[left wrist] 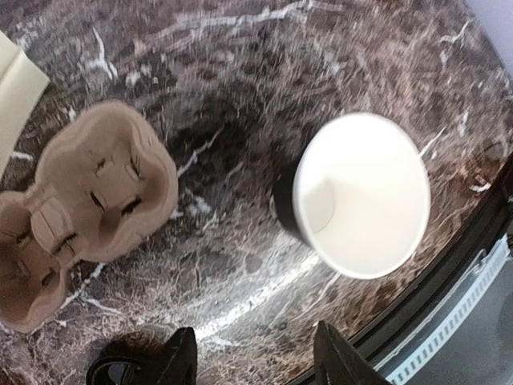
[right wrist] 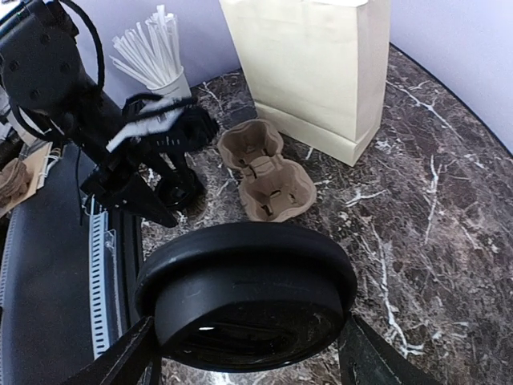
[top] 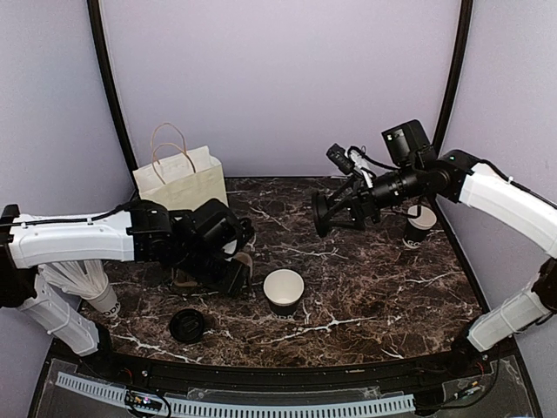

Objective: Pack the takeout coffee

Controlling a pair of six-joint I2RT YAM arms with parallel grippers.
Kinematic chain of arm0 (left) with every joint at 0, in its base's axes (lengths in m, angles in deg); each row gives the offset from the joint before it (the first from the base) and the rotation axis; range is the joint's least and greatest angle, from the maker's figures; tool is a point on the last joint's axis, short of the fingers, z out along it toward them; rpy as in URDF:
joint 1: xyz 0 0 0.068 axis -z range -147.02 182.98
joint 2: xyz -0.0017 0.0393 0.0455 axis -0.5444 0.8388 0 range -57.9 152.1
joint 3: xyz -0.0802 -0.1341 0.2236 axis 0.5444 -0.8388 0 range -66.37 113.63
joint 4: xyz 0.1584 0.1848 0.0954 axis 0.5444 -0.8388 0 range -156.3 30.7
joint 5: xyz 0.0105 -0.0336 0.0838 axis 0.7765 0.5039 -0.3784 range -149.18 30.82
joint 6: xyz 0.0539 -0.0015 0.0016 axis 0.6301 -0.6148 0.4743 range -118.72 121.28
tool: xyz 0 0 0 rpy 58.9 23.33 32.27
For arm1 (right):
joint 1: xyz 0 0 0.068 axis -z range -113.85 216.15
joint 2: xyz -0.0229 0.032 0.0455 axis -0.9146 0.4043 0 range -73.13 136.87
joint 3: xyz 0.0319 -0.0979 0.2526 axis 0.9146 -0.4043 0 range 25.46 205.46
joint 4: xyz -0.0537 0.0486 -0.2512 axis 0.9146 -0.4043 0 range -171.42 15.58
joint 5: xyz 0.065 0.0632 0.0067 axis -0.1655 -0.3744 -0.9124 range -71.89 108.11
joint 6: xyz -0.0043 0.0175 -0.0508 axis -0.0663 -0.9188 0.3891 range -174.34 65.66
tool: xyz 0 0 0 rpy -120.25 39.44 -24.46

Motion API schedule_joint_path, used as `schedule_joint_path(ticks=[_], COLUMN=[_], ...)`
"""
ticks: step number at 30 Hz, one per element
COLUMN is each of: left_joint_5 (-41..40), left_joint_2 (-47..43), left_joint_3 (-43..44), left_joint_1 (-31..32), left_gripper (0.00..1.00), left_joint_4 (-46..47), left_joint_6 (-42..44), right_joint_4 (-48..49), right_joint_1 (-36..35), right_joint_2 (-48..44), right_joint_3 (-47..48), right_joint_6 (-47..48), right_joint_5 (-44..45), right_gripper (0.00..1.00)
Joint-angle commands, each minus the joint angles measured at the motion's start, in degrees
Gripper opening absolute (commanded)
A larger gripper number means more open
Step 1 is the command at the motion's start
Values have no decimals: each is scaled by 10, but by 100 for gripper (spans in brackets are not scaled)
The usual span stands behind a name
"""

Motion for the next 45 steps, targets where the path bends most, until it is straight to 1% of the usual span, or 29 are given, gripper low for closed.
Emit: schedule_joint_path(ticks=[1, 2, 5, 9, 11, 15, 19, 25, 31, 35, 38, 40, 42, 45], left_joint_5=[32, 40, 51, 61, 79, 83, 91, 127, 147, 145, 140, 153, 157, 139], left_joint_2=[-4, -7, -4, 40, 57, 73, 94, 175, 211, 211, 194, 168, 116, 58], left_joint_3=[-49, -70, -95, -90, -94, -101, -86, -35, -16, -14, -10, -25, -57, -119], left_joint_1=[12, 13, 13, 14, 13, 14, 13, 18, 24, 25, 26, 26, 27, 28], left_gripper=[53, 53, 54, 54, 54, 55, 55, 55, 54, 54, 54, 54, 54, 54], left_joint_4=[31, 64, 99, 115, 144, 225, 282, 303, 334, 349, 302, 286, 282, 279], left_joint_6=[49, 58, 67, 87, 90, 100, 118, 142, 152, 151, 114, 91, 71, 48], right_joint_4=[-17, -17, -21, -31, -35, -52, -75, -81, -82, -97, -114, -123, -130, -143], right_joint_1=[1, 1, 1, 1, 1, 1, 1, 1, 1, 0, -7, -17, -29, -46], right_joint_2=[-24, -26, -32, -35, -35, -27, -17, -17, -21, -13, 3, 14, 29, 54], right_joint_3=[-14, -19, -27, -29, -28, -19, -4, -6, -16, -8, 10, 21, 33, 49], right_joint_6=[42, 44, 53, 67, 77, 90, 99, 112, 117, 128, 141, 149, 157, 166], right_joint_5=[63, 65, 75, 78, 75, 75, 73, 78, 82, 95, 109, 118, 134, 154], right_gripper=[75, 75, 75, 76, 76, 76, 75, 75, 76, 76, 76, 76, 76, 76])
